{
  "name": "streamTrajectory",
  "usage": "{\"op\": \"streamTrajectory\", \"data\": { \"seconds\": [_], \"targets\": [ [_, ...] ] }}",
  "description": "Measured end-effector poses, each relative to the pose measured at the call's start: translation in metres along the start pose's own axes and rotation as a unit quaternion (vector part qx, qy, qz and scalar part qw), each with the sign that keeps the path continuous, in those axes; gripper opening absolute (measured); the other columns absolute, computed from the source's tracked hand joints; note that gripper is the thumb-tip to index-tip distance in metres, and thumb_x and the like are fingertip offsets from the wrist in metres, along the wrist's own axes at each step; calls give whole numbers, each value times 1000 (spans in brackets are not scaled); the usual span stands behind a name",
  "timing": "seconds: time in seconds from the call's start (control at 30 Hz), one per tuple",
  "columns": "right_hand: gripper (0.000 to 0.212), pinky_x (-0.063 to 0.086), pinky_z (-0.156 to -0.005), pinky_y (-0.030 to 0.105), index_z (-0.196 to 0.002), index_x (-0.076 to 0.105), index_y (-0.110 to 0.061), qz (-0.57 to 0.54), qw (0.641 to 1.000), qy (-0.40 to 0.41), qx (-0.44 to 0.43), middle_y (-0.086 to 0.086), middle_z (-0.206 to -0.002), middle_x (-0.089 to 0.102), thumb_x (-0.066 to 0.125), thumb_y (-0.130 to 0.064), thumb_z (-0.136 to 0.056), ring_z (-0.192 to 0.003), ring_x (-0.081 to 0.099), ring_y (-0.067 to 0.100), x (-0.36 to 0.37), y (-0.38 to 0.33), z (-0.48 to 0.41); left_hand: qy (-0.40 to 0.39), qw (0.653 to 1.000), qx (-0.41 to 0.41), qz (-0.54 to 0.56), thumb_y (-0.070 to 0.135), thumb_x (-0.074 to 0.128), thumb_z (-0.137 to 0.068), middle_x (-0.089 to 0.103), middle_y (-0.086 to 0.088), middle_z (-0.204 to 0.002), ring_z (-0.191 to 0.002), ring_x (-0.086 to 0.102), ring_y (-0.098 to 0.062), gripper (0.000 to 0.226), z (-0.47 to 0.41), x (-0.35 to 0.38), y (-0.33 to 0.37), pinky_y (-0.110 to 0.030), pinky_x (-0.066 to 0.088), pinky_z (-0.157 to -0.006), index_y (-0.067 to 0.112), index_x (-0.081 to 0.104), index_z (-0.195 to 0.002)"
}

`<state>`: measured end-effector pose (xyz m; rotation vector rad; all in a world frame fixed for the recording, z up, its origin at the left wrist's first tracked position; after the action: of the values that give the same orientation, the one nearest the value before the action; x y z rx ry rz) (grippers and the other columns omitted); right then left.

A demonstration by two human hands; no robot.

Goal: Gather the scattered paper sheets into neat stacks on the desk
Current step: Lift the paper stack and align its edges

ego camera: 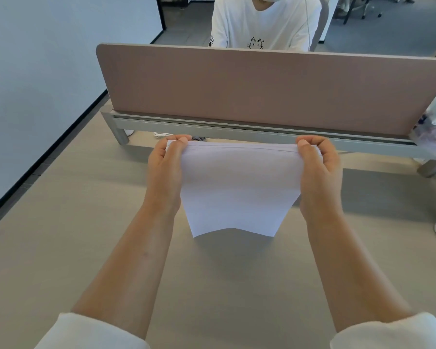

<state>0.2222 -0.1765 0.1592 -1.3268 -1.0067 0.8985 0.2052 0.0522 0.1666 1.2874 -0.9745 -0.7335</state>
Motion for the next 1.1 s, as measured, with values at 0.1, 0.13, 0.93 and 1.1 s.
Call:
{"op": "streamTrajectory", "data": {
  "seconds": [0.1,0.13,0.93,1.1],
  "targets": [
    [9,39,-70,38,-70,58,-37,1,1000,-22,-10,-7,-81,59,53,-44,-71,-76,48,20,0,-2,1,-20,1000,17,12,21,42,-79,65,9,-77,-62,60,0,17,0,1,2,-10,44,-51,14,57,-84],
    [7,39,-70,38,-71,58,-38,5,1000,-28,-10,-8,-81,59,54,-43,-70,-76,49,19,0,-3,2,-25,999,17,15,21,41,-78,66,8,-79,-63,61,0,19,0,1,2,-10,45,-52,13,57,-85],
    [13,39,-57,21,-79,57,-26,-10,998,-69,-10,-11,-70,52,45,-32,-77,-62,48,7,-2,-2,2,37,999,-2,-40,21,49,-82,52,0,-72,-63,48,-10,15,-1,-2,2,-18,37,-53,13,48,-71],
    [14,43,-50,13,-79,57,-22,-46,996,-70,-8,-6,-76,62,43,-23,-77,-57,54,3,-1,-5,1,42,999,-5,-32,9,48,-86,61,2,-75,-54,52,-3,21,-3,-1,1,-7,38,-45,16,50,-67]
  ]
}}
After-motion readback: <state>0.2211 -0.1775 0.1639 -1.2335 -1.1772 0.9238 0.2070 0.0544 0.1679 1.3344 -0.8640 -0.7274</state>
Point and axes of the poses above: each hand's wrist, its own z-axis away from the middle knuckle, its own x-axis out of the palm, y = z × x, the point moved 5 cm from there along -z, towards the middle knuckle
